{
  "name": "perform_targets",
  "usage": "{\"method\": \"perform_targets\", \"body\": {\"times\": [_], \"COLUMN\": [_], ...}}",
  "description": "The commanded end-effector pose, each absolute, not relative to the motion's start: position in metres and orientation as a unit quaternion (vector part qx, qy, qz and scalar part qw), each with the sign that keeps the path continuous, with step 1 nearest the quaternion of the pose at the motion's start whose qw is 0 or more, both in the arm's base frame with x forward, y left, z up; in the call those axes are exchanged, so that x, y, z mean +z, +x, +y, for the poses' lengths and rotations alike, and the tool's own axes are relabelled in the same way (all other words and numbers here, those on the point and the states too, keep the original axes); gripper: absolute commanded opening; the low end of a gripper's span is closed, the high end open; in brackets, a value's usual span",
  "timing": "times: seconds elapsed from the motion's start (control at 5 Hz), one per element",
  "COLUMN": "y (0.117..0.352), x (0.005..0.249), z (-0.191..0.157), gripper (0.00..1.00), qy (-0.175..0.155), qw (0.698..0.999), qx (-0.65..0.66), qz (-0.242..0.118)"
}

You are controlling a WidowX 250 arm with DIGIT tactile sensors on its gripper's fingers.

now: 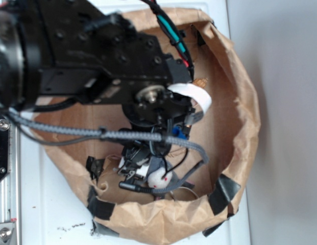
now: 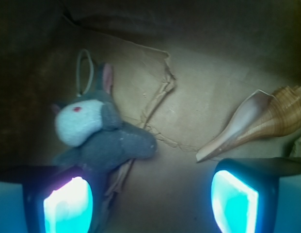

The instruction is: Grab the gray animal.

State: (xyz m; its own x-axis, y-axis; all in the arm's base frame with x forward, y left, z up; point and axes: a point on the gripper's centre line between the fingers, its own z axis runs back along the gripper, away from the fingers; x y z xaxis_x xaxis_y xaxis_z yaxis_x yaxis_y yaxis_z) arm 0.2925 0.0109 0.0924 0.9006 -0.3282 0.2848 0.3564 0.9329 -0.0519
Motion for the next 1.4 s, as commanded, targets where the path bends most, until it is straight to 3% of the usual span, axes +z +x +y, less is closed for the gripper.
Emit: {"method": "perform_targets", "body": {"times": [0.0, 0.2, 0.6, 0.8, 1.2], "y": [0.287, 0.28, 0.271, 0.275, 0.291], "x": [0.085, 0.099, 0.109, 0.102, 0.063], "z": [-0.021, -0.032, -0.062, -0.072, -0.082], "gripper": [1.0, 1.0, 1.0, 1.0, 1.0], "qy": [-0.036, -0.07, -0.087, -0.088, -0.079], "qw": [0.958, 0.933, 0.914, 0.914, 0.915], "qx": [-0.244, -0.311, -0.353, -0.354, -0.361], "qz": [-0.146, -0.165, -0.179, -0.178, -0.163]}}
